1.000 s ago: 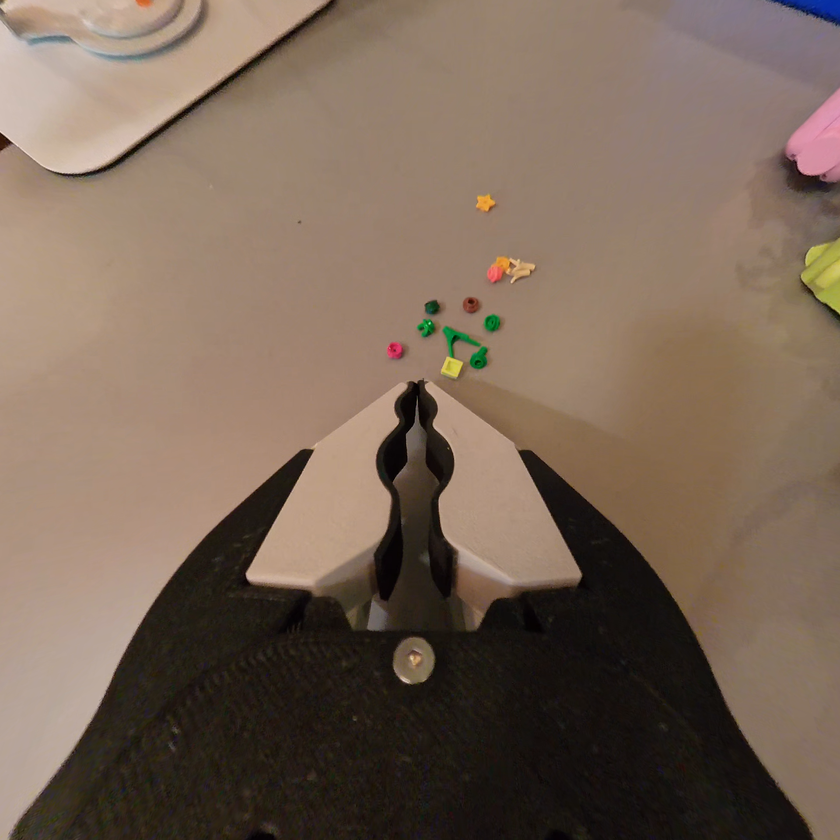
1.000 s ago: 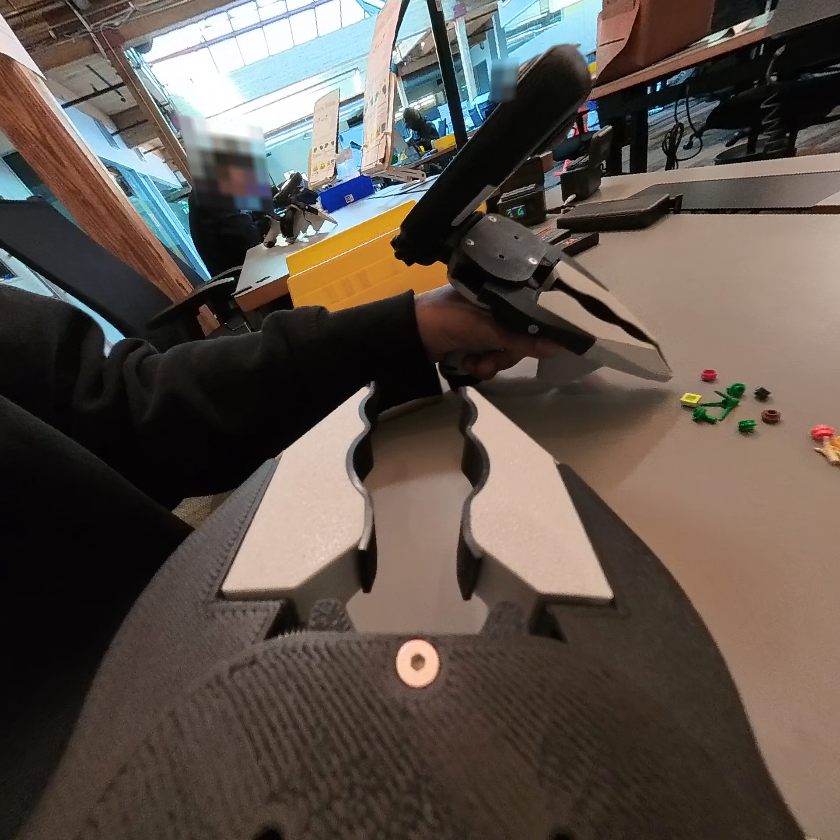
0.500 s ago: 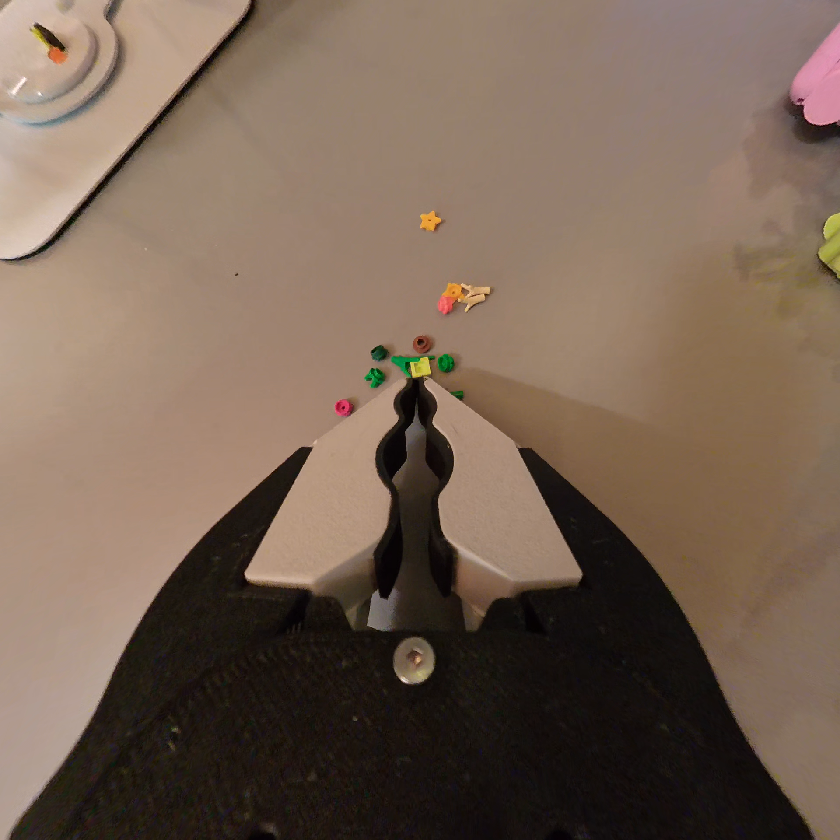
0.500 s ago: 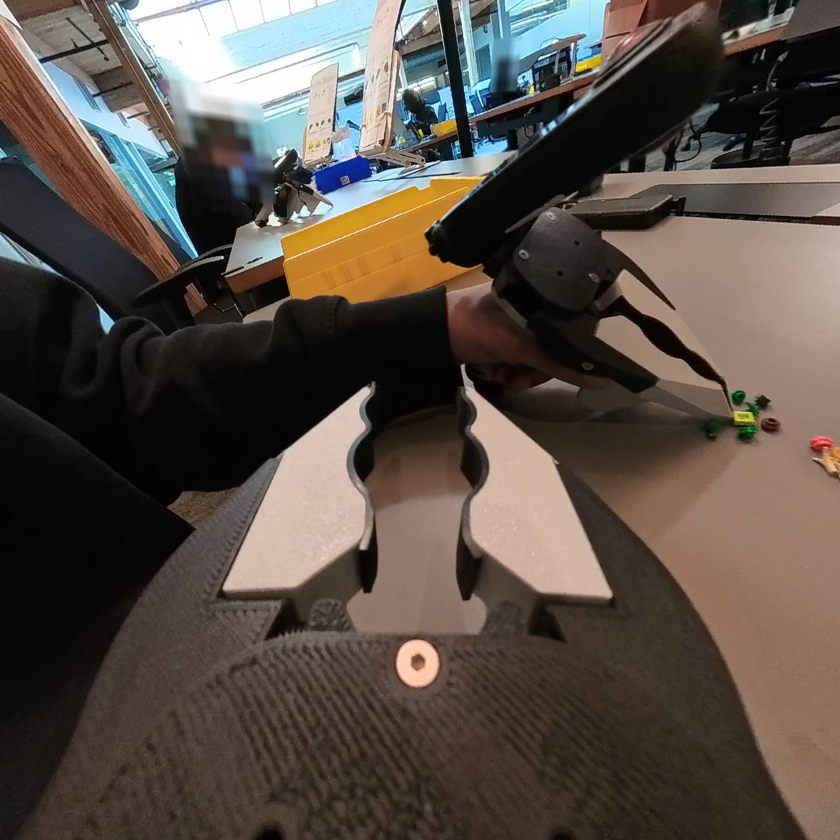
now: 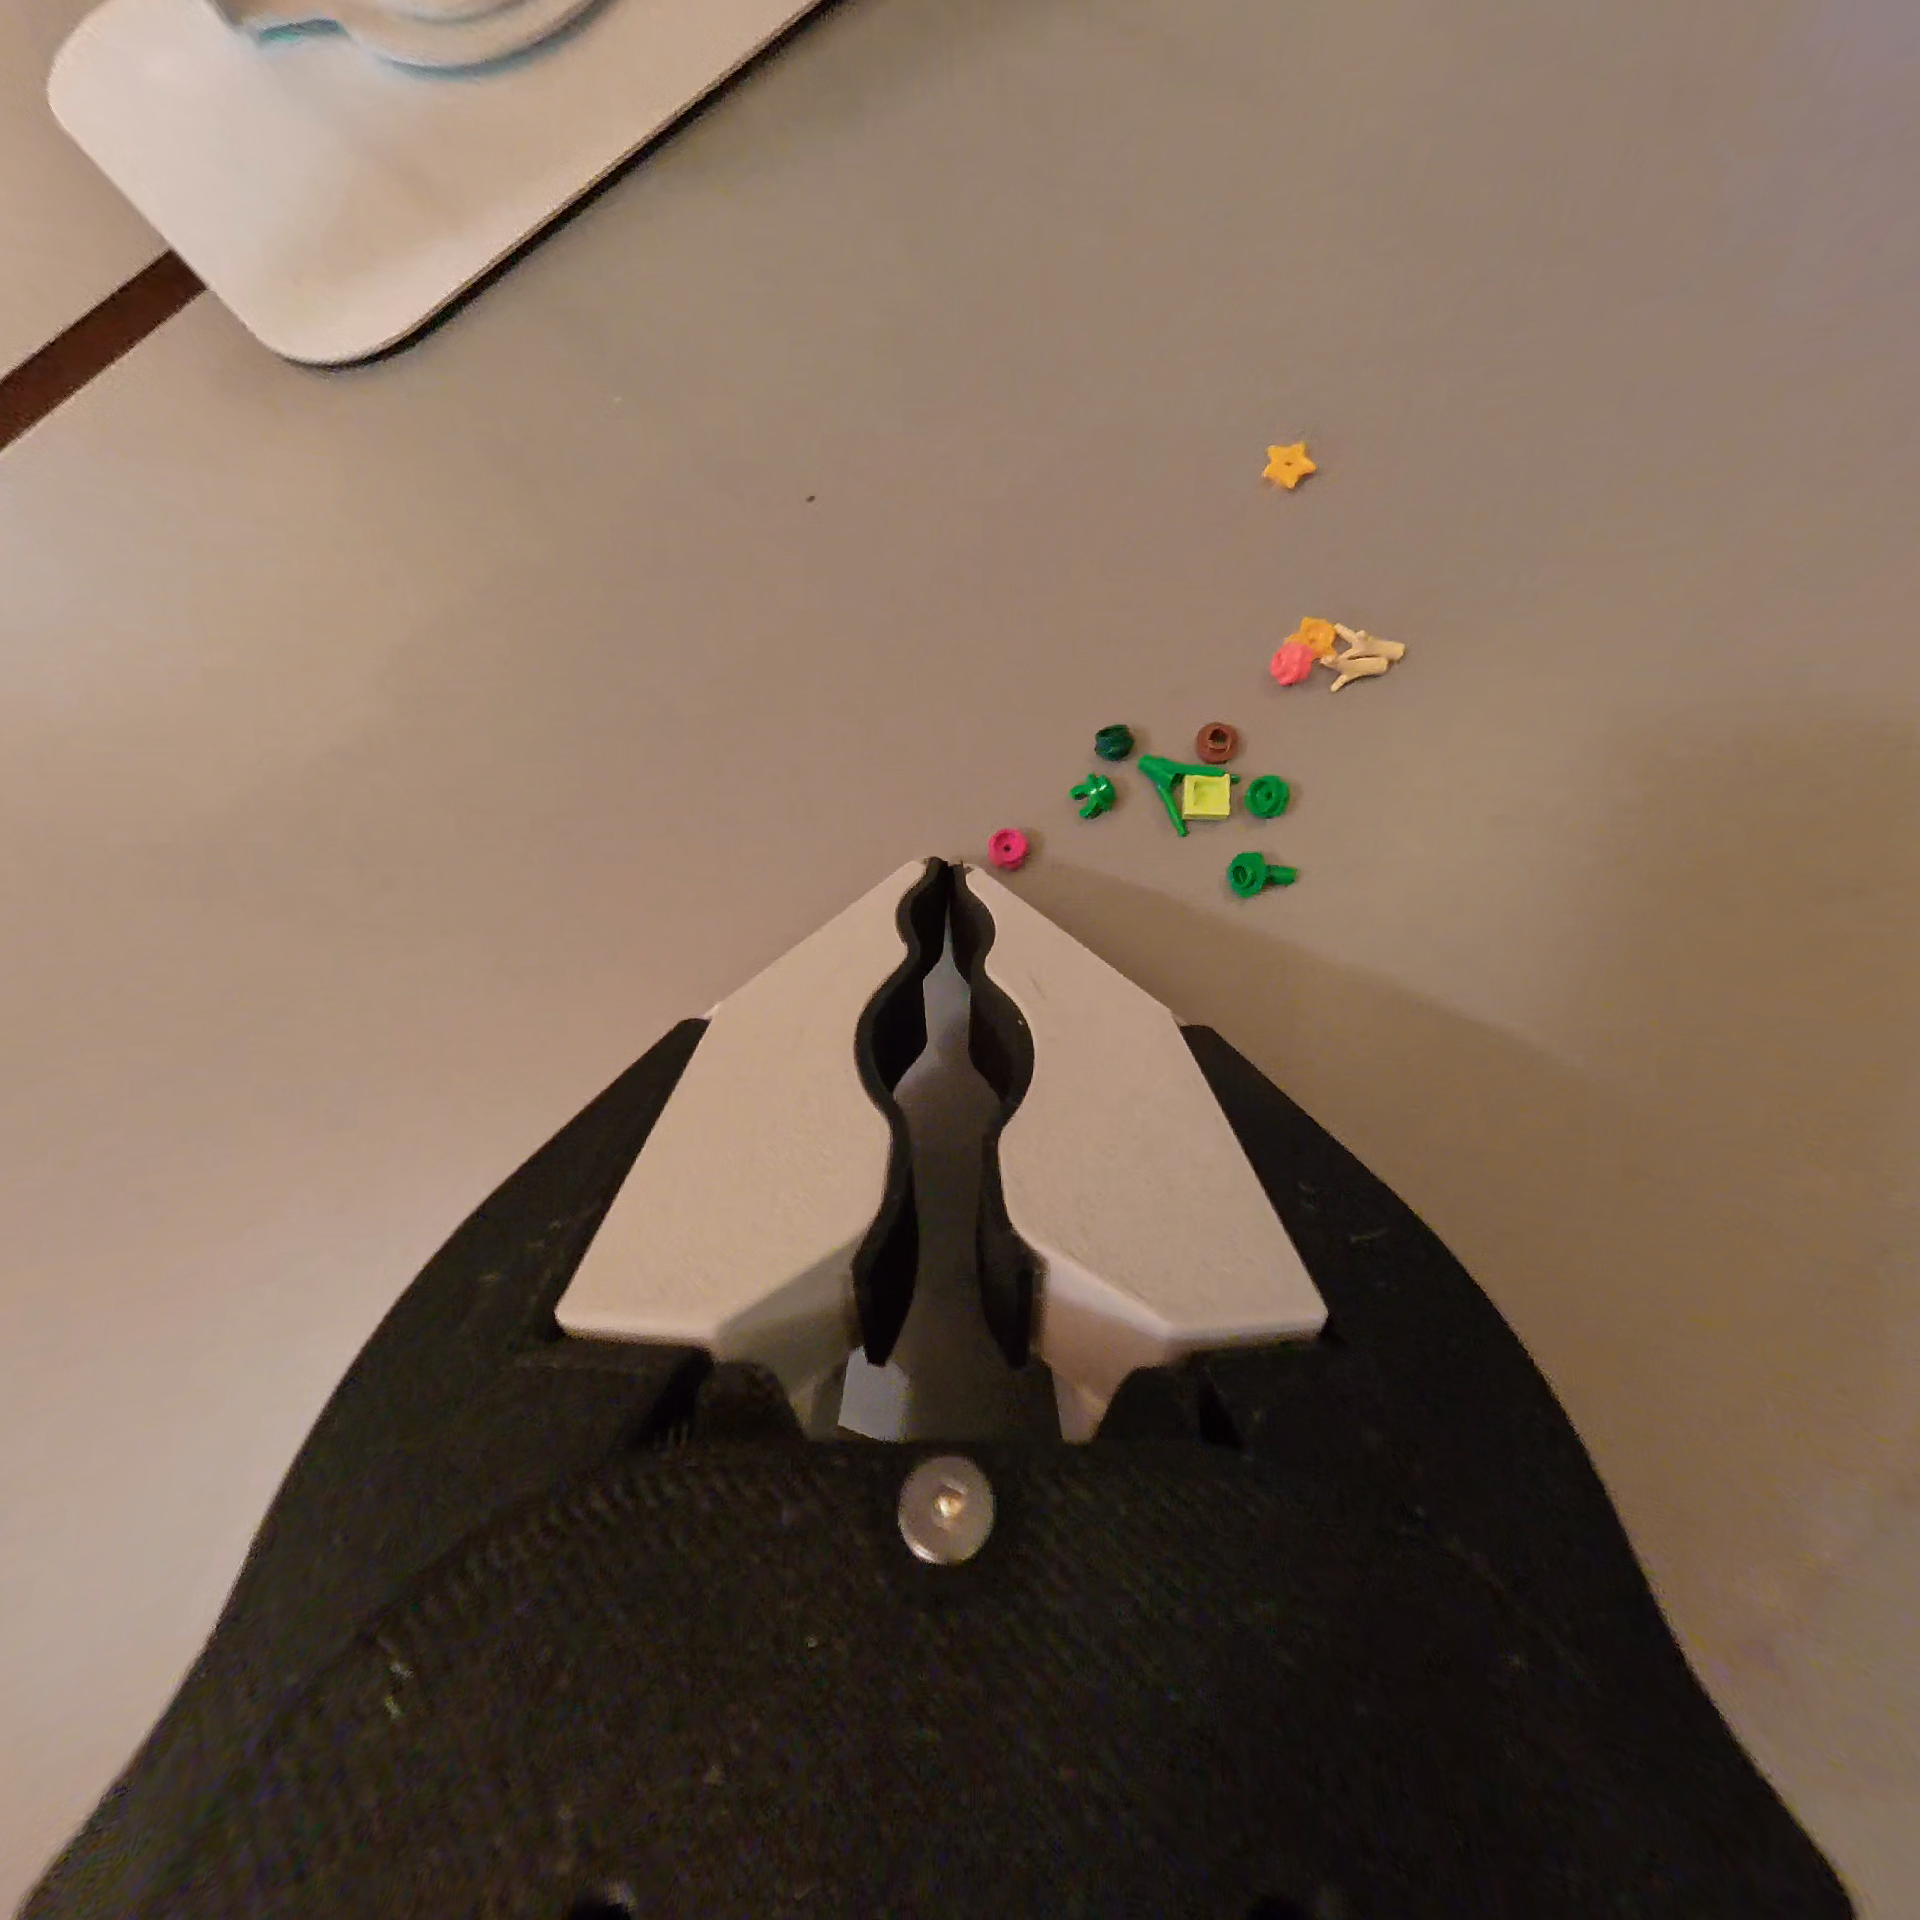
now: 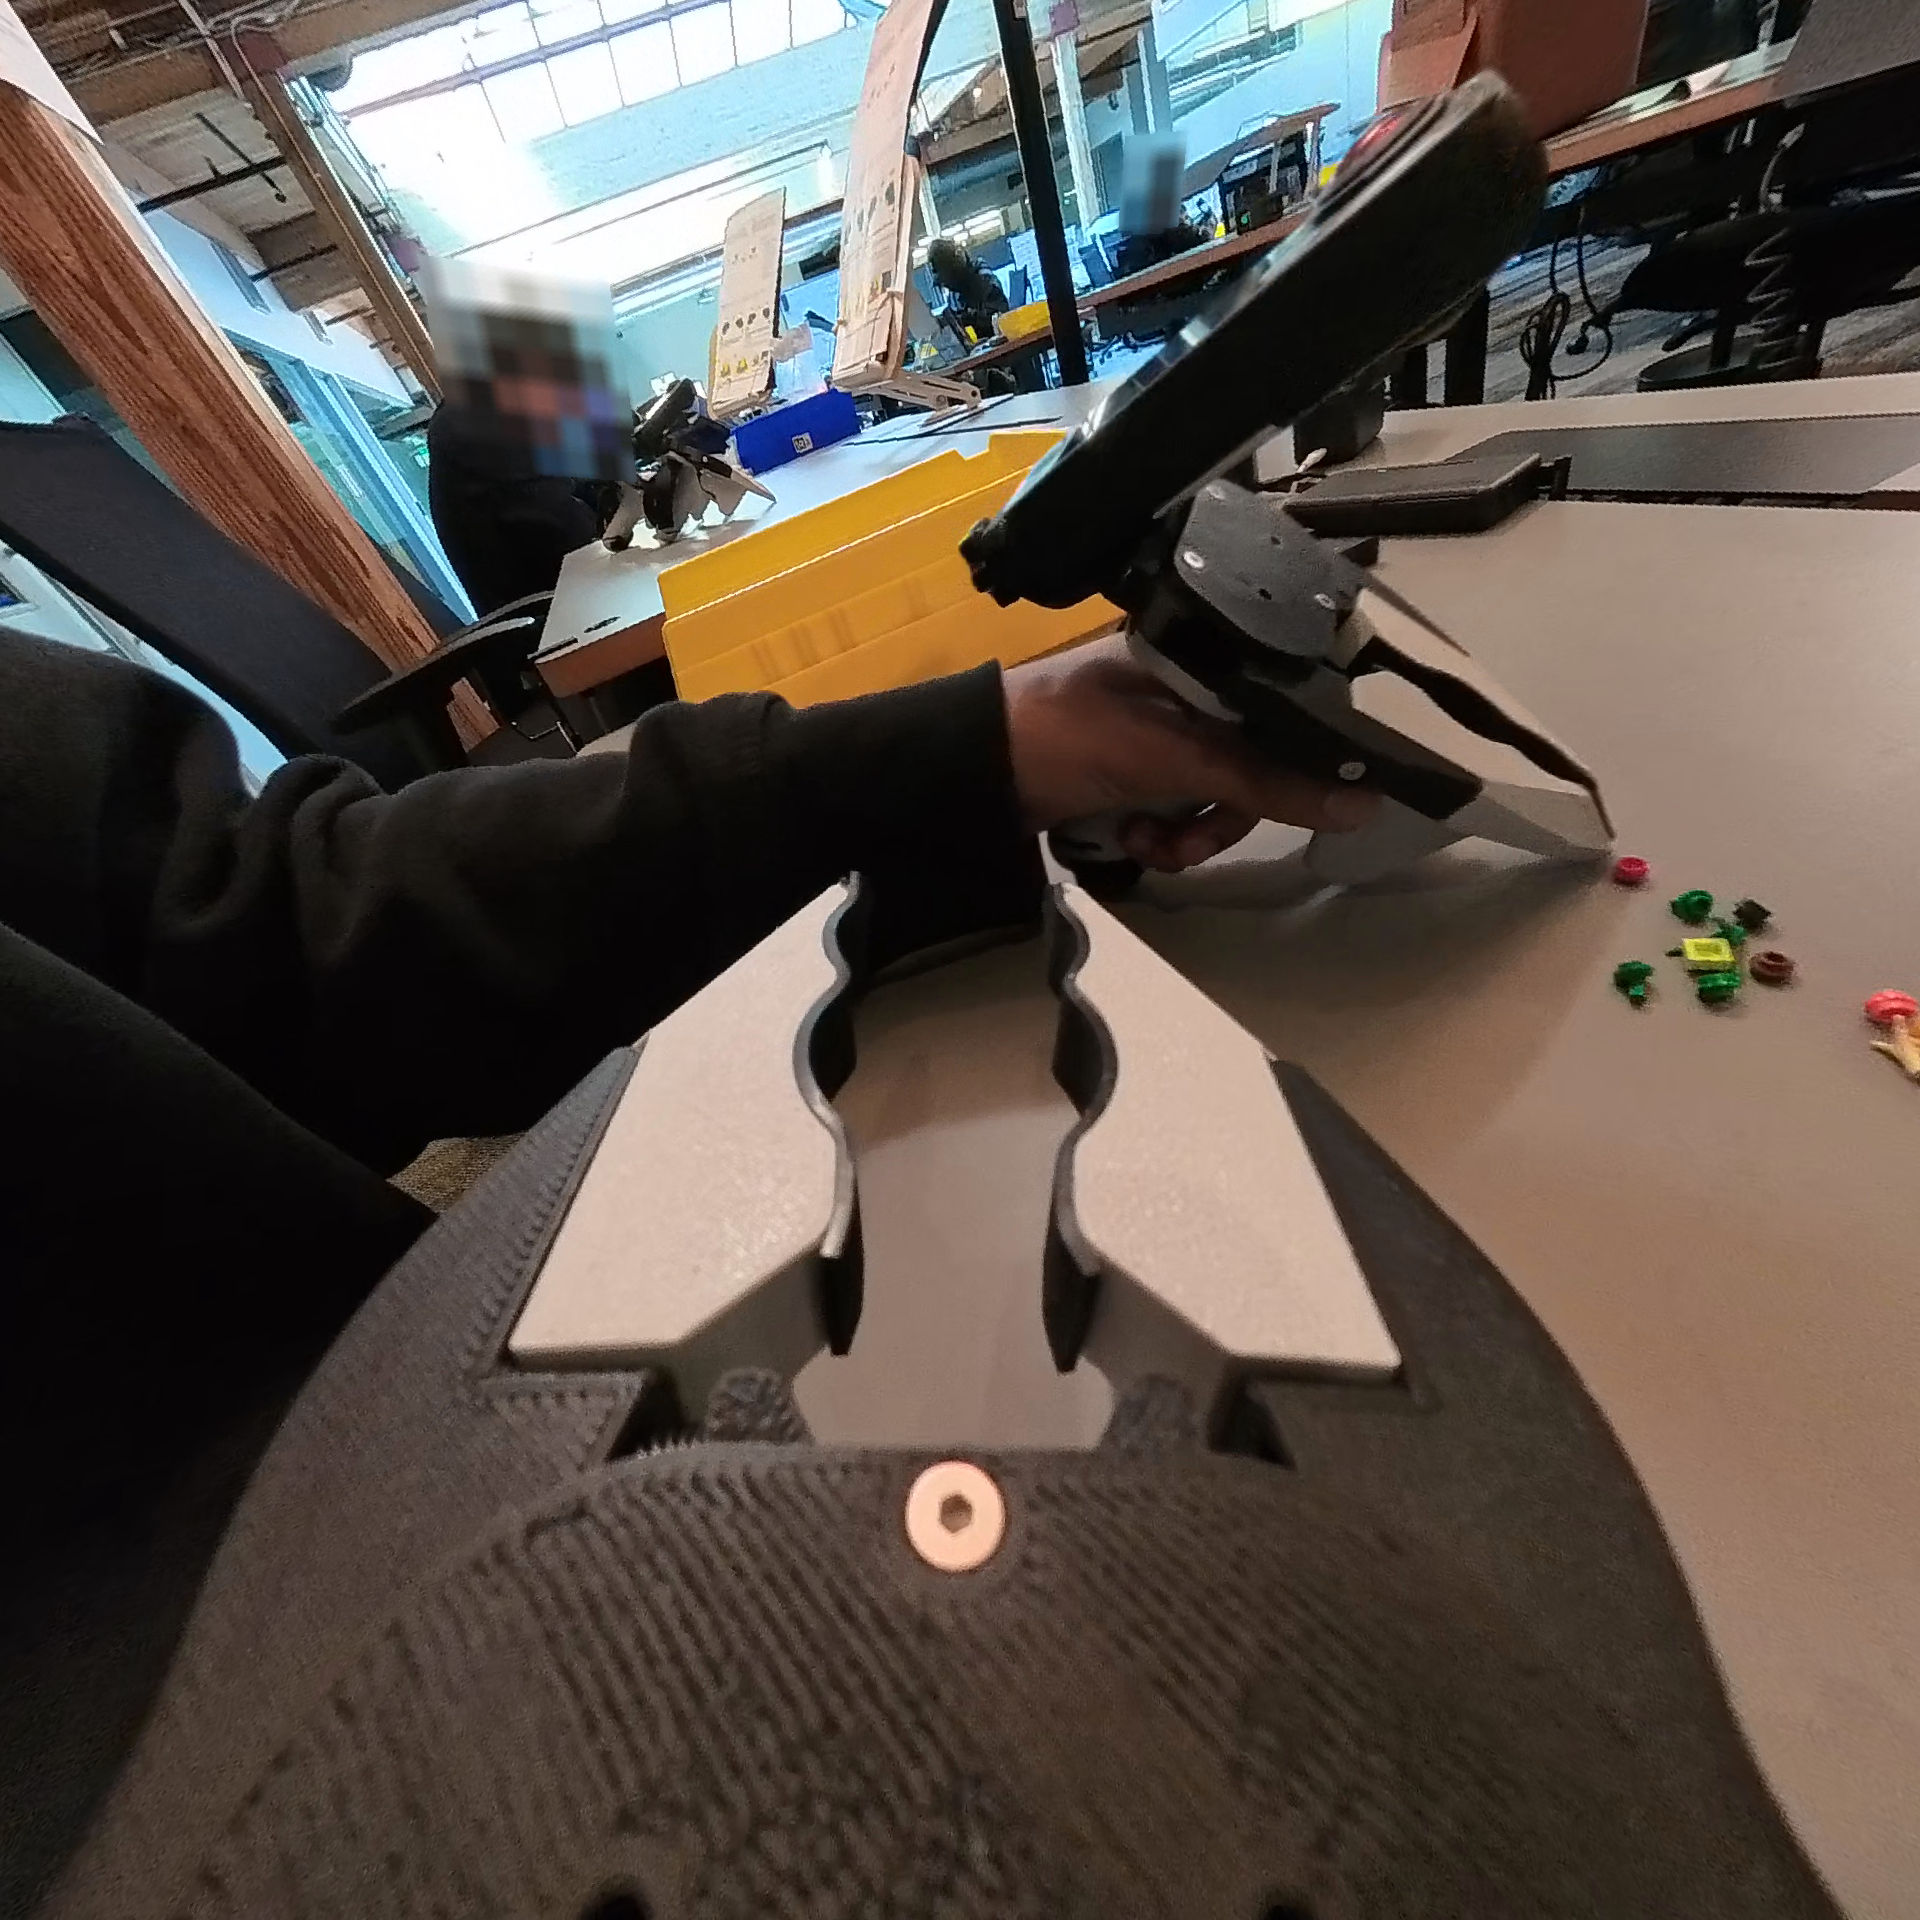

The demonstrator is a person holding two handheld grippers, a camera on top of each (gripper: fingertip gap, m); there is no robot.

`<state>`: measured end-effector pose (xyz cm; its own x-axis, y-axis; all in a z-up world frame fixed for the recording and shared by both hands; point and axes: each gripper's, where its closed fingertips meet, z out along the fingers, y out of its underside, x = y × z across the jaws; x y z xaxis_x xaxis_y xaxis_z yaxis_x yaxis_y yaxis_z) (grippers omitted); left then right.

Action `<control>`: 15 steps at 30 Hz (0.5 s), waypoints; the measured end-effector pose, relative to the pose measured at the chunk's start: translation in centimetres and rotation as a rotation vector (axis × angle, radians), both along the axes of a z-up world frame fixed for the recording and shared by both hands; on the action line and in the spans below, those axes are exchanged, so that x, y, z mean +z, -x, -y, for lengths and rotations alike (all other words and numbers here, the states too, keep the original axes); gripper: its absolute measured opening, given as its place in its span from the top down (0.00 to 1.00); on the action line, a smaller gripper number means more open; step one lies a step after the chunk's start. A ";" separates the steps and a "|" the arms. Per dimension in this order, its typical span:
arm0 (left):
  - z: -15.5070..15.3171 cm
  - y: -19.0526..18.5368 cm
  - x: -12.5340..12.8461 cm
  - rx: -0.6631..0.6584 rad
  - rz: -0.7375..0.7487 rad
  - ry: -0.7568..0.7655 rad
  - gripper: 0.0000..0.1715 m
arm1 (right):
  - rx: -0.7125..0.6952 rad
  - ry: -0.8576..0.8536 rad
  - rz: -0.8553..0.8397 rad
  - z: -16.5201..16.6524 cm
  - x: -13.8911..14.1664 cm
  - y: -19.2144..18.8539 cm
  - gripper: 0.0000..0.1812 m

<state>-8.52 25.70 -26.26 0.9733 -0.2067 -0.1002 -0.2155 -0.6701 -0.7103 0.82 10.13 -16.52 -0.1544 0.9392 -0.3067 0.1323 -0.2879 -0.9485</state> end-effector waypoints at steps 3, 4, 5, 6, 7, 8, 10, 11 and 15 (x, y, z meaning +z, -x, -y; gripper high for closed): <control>-0.4 -0.9 0.0 -0.050 -0.027 -0.006 1.00 | 0.000 0.003 0.002 0.0 0.0 0.0 0.82; -0.6 -1.2 0.0 -0.064 -0.038 -0.009 1.00 | 0.001 0.004 0.003 0.0 0.0 0.0 0.82; -0.8 -1.4 0.0 -0.069 -0.054 -0.013 1.00 | 0.002 0.007 0.004 0.0 -0.1 0.0 0.82; -1.0 -1.6 0.0 -0.073 -0.073 -0.017 1.00 | 0.003 0.010 0.004 0.0 -0.1 0.0 0.82; -1.2 -1.9 0.0 -0.083 -0.092 -0.022 1.00 | 0.003 0.013 0.004 -0.1 -0.1 0.0 0.82; -1.3 -2.2 0.0 -0.094 -0.110 -0.028 1.00 | 0.003 0.016 0.003 -0.1 0.0 0.0 0.82; -1.5 -2.7 0.0 -0.109 -0.133 -0.034 1.00 | 0.003 0.023 0.002 -0.1 0.0 0.0 0.82; -1.6 -3.0 0.0 -0.119 -0.136 -0.036 1.00 | 0.003 0.025 0.000 -0.2 0.0 0.0 0.82; -1.8 -3.0 0.1 -0.117 -0.120 -0.038 1.00 | 0.003 0.031 -0.003 -0.2 0.0 0.0 0.81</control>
